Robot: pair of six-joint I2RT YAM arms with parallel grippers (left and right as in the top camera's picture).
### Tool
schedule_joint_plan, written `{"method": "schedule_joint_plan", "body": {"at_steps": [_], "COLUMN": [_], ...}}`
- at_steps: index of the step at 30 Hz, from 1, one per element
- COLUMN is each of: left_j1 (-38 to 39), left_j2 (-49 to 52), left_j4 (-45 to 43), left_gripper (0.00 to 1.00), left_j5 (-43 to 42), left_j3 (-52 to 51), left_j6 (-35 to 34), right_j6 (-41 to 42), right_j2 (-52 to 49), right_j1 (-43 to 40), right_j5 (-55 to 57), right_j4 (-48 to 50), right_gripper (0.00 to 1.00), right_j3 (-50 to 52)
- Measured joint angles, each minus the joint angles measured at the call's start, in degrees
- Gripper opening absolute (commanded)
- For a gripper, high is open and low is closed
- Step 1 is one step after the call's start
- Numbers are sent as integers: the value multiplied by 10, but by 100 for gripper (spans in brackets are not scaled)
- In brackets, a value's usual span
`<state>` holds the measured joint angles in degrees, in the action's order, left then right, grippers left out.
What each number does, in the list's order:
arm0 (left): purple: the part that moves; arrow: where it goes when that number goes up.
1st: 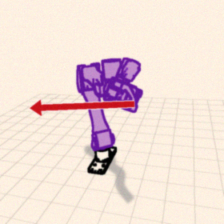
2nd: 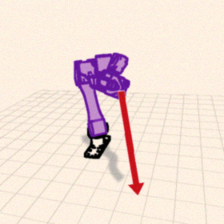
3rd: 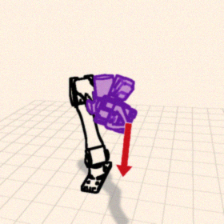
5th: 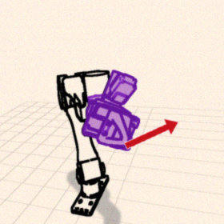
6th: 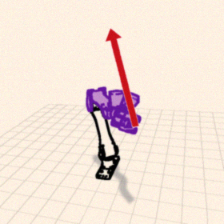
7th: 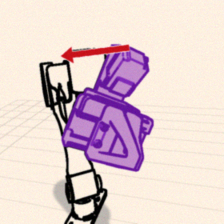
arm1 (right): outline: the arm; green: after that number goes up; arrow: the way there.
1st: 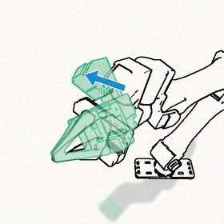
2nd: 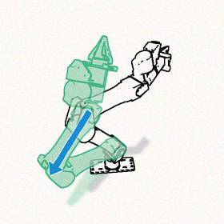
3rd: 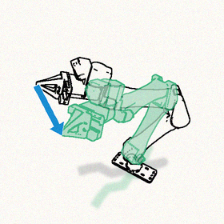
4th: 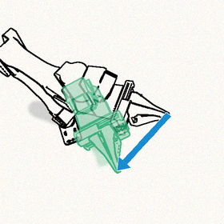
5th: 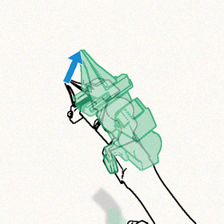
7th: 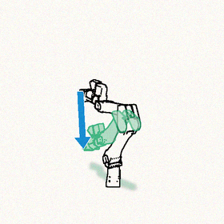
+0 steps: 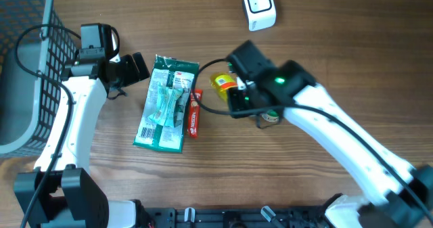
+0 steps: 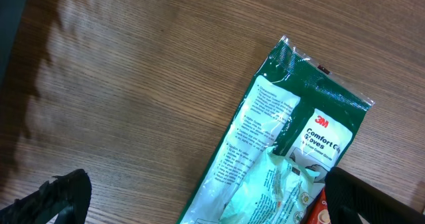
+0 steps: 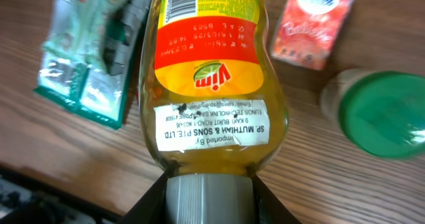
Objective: Scan the item barcode
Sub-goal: 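Lift the oil bottle with the right gripper and turn it upright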
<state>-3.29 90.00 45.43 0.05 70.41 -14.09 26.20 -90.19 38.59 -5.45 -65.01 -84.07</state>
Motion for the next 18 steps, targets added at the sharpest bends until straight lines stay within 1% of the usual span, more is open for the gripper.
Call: {"method": "schedule_joint_plan", "body": {"at_steps": [1, 3, 5, 10, 12, 14, 16, 18], "left_j1": [0, 0, 0, 0, 0, 0, 0, 0], "left_j2": [0, 0, 0, 0, 0, 0, 0, 0], "left_j4": [0, 0, 0, 0, 0, 0, 0, 0], "left_gripper": [100, 100, 100, 100, 100, 100, 100, 100], "left_j5": [0, 0, 0, 0, 0, 0, 0, 0], "left_j3": [0, 0, 0, 0, 0, 0, 0, 0], "left_j6": [0, 0, 0, 0, 0, 0, 0, 0], "right_j6": [-6, -12, -24, -38, -40, -41, -42, -45], "right_j2": [24, 38, 38, 31, -4, -58, -112, -142], "right_j1": [-1, 0, 0, 0, 0, 0, 0, 0], "right_j5": [0, 0, 0, -36, -60, -68, -71, -82], "right_j4": [-7, -42, -113, -193, -240, -259, -267, -281], "right_gripper": [25, 26, 26, 27, 27, 27, 33, 37], "right_j3": [0, -5, -5, -5, -7, -8, -8, -9]}}
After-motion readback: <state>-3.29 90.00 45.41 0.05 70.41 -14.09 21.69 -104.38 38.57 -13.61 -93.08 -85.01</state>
